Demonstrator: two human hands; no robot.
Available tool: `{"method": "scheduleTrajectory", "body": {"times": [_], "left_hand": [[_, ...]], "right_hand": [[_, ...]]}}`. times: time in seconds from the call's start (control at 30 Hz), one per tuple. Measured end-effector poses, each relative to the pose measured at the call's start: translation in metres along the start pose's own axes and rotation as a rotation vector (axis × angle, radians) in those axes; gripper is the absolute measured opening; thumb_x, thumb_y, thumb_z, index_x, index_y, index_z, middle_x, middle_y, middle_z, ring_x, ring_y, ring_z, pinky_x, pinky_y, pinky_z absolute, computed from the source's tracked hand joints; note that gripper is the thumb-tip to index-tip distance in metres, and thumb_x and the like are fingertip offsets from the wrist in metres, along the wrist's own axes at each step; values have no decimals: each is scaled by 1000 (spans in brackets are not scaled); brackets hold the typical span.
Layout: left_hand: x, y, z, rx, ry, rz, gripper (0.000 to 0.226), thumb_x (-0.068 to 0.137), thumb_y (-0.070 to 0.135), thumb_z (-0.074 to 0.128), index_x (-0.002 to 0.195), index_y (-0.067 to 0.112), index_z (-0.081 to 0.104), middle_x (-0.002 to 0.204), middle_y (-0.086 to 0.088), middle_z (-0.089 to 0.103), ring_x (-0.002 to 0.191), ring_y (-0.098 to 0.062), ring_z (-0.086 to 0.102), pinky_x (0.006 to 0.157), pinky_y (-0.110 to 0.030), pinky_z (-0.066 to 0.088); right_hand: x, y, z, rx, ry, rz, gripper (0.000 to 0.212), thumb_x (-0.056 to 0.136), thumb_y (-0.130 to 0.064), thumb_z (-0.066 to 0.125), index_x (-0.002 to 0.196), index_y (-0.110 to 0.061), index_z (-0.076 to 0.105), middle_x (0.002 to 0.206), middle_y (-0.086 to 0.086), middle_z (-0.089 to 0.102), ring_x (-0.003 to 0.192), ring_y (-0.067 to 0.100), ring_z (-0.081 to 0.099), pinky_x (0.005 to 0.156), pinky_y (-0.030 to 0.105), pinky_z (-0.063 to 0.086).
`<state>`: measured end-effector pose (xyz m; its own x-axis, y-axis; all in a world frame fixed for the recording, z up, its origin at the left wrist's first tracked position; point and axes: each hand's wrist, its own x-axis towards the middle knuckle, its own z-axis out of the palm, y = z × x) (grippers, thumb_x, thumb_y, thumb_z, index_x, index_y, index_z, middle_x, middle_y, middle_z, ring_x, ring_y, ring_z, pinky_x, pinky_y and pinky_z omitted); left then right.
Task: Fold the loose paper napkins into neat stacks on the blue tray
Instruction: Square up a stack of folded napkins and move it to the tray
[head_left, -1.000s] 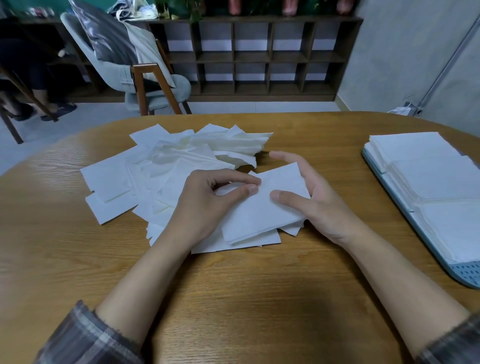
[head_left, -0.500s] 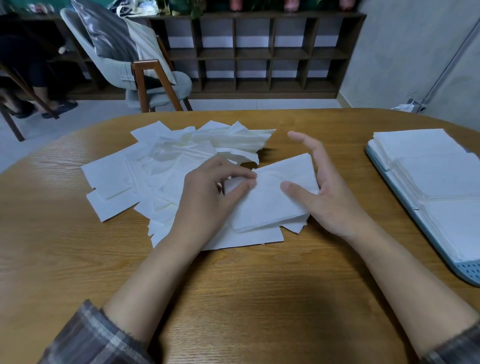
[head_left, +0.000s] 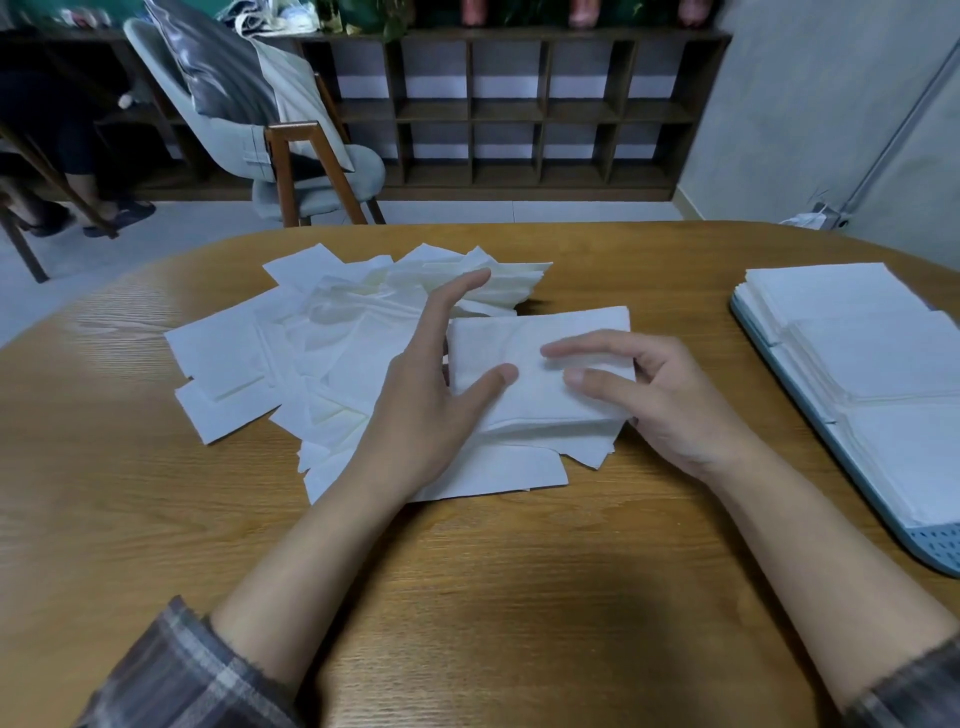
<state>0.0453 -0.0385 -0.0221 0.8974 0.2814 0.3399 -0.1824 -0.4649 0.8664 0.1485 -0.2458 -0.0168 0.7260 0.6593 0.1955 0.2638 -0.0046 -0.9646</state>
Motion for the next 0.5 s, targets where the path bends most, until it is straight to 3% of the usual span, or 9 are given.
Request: {"method": "scheduleTrajectory", "body": {"times": [0.1, 0.2, 0.33, 0.5], "left_hand": [[-1, -3, 4, 177, 9, 123, 81, 89, 27, 85, 153, 43, 37, 130, 19, 54, 120, -6, 57, 98, -23, 51], [0, -10, 4, 305, -15, 240, 66, 82, 22, 90, 139, 31, 59, 136, 8, 48, 122, -8, 54, 97, -12, 41], [-1, -18, 4, 357, -248, 269, 22, 88, 30, 86, 108, 29, 78, 118, 15, 65, 115, -7, 61, 101, -37, 49], [-5, -21, 16, 384, -299, 218, 27, 87, 45, 84, 109, 30, 81, 113, 19, 69, 113, -3, 59, 100, -39, 48]], "right_hand": [[1, 5, -2, -120, 139, 6, 28, 96, -1, 71, 114, -20, 81, 118, -16, 78, 120, -2, 66, 99, 10, 45], [4, 11, -7, -163, 293, 29, 31, 95, 0, 69, 111, -25, 82, 115, -21, 77, 118, -7, 64, 96, 7, 44], [6, 16, -9, -184, 341, 15, 33, 94, 2, 68, 109, -23, 82, 113, -22, 77, 115, -9, 64, 92, 2, 43], [7, 19, -9, -182, 358, 9, 34, 93, 3, 67, 108, -23, 83, 112, -23, 77, 114, -10, 64, 91, 2, 42]]}}
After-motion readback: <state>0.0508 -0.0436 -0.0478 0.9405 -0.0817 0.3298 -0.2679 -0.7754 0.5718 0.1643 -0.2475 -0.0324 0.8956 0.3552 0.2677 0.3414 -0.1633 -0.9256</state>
